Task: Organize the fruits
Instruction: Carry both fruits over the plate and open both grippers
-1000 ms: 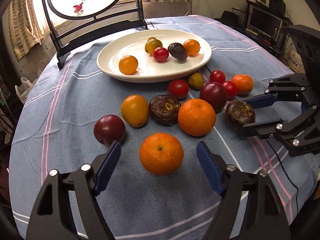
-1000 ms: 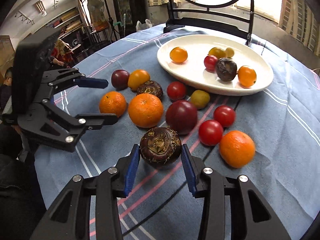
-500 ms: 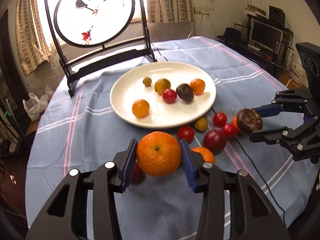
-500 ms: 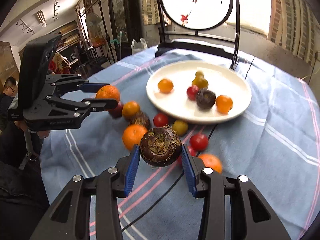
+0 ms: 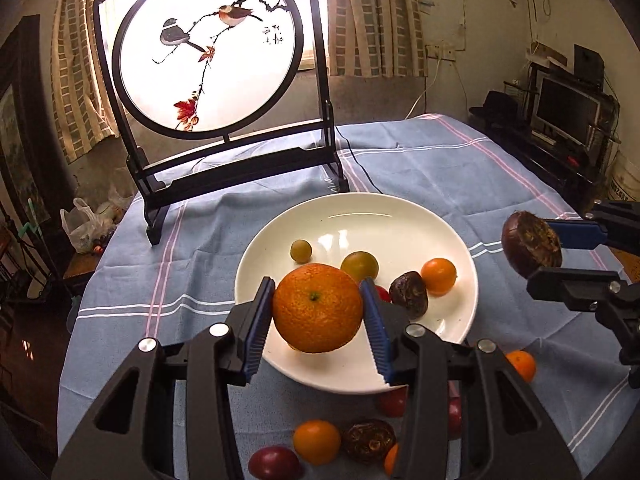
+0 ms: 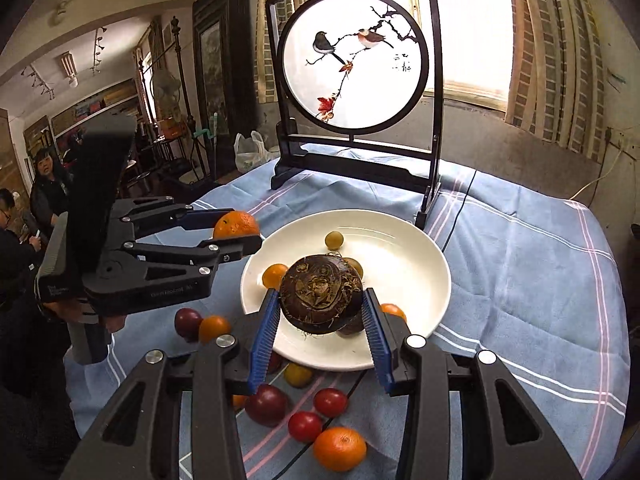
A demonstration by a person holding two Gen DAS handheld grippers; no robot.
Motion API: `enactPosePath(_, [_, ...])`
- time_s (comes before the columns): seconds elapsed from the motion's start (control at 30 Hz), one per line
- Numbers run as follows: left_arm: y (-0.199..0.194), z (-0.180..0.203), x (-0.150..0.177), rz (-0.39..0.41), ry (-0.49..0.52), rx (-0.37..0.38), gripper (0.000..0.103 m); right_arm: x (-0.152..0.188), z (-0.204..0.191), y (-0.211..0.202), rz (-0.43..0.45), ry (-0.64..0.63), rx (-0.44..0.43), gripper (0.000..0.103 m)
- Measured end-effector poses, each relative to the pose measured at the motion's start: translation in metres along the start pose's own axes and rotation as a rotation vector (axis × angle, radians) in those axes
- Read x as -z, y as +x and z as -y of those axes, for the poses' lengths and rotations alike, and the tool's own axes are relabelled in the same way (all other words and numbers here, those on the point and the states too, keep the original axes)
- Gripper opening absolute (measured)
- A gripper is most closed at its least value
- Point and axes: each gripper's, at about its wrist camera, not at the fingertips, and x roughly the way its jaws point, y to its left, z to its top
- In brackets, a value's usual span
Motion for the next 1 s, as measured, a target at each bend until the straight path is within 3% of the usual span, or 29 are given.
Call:
enactPosePath(0.83, [0.082, -0.011, -0.009, -0.131, -0.020, -0.071, 0.043, -0.025, 0.035, 0.104, -0.143, 0.035, 0.075, 0.043])
enactPosePath(0.9, [0.087, -0.011, -0.009, -0.141, -0.025, -0.078, 0.044, -0.025, 0.037, 0.113, -0.162, 0.037, 0.080, 0.044])
enactPosePath(0.97, [0.090, -0.010, -0.007, -0.142, -0.021, -0.074, 0.044, -0.023, 0.039, 0.115, -0.150, 0.044, 0.101, 0.053])
enactPosePath(1.0, [0.088, -0.010, -0.007, -0.132, -0.023, -0.076, 0.046, -0.022, 0.040, 0.114, -0.144, 0.057, 0.100, 0.053])
